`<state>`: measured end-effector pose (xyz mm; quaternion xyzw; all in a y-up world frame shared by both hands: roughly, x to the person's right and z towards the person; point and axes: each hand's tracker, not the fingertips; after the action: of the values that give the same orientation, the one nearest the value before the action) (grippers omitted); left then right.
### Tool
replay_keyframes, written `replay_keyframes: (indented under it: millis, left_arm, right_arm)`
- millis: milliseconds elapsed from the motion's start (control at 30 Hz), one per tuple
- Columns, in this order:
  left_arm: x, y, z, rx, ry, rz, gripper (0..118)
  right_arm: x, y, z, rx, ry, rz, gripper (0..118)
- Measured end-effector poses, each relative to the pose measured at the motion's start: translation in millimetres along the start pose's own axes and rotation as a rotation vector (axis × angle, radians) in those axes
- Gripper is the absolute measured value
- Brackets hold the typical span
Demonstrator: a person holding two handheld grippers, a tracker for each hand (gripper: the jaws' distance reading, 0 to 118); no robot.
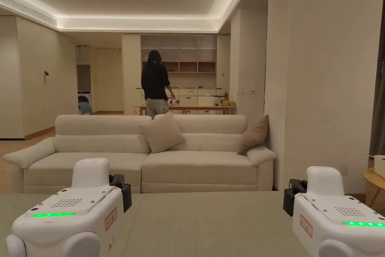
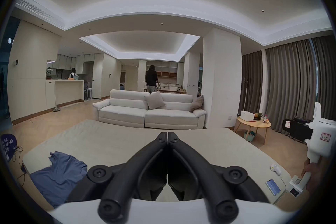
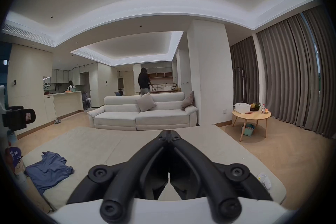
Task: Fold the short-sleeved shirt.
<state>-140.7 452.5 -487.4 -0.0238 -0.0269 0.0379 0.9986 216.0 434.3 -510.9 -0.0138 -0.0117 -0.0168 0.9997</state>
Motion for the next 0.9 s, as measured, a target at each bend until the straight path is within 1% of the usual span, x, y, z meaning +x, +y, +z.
replay_keyframes:
  millis: [100,267,333,367,400,433,467,500,533,567,600,633,667,700,733,767,800,900]
  left_arm:
    - [3,-1,0,0.006,0.018,-0.018,0]
    - [1,3,-2,0.006,0.012,-0.010,0]
    - [-3,3,-1,0.003,0.020,-0.016,0]
    - [-9,4,2,-0.007,0.035,-0.026,0]
    - [-21,6,9,-0.009,0.052,-0.027,0]
    - [-32,6,16,-0.009,0.066,-0.016,0]
    - [-51,6,29,0.000,0.132,0.003,0]
    - [-64,6,37,-0.001,0.159,0.002,0]
    - [-89,4,56,0.006,0.245,0.003,0]
    - [-103,3,67,0.006,0.291,0.003,0]
    - [-126,1,88,-0.004,0.354,0.001,0]
    - [-144,-1,106,-0.012,0.426,0.006,0]
    - [-167,-3,131,-0.021,0.497,0.021,0]
    - [-187,-4,156,-0.019,0.571,0.039,0]
    - [-199,-6,174,-0.016,0.613,0.047,0]
    - [-219,-8,205,-0.011,0.694,0.073,0]
    - [-233,-9,230,-0.014,0.746,0.092,0]
    - [-258,-17,281,-0.029,0.870,0.079,0]
  right_arm:
    - [-1,1,3,0.007,0.001,0.008,0]
    - [0,-2,3,0.002,-0.002,0.007,0]
    - [-6,-1,2,-0.007,0.008,0.006,0]
    - [-15,-1,0,-0.009,0.031,-0.001,0]
    - [-29,-3,-4,-0.022,0.088,0.004,0]
    - [-41,-4,-6,-0.024,0.119,-0.001,0]
    - [-61,-4,-9,-0.031,0.181,0.002,0]
    - [-76,-4,-10,-0.031,0.220,0.002,0]
    - [-104,-6,-12,-0.029,0.285,0.014,0]
    - [-120,-7,-14,-0.028,0.330,0.026,0]
    - [-148,-8,-16,-0.016,0.392,0.046,0]
    - [-170,-9,-18,-0.015,0.429,0.061,0]
    - [-198,-11,-18,-0.027,0.496,0.061,0]
    - [-225,-12,-17,-0.044,0.570,0.051,0]
    - [-242,-14,-15,-0.051,0.613,0.035,0]
    - [-272,-15,-9,-0.063,0.691,0.023,0]
    - [-295,-17,-2,-0.068,0.745,0.020,0]
    - [-347,-21,16,-0.072,0.867,0.041,0]
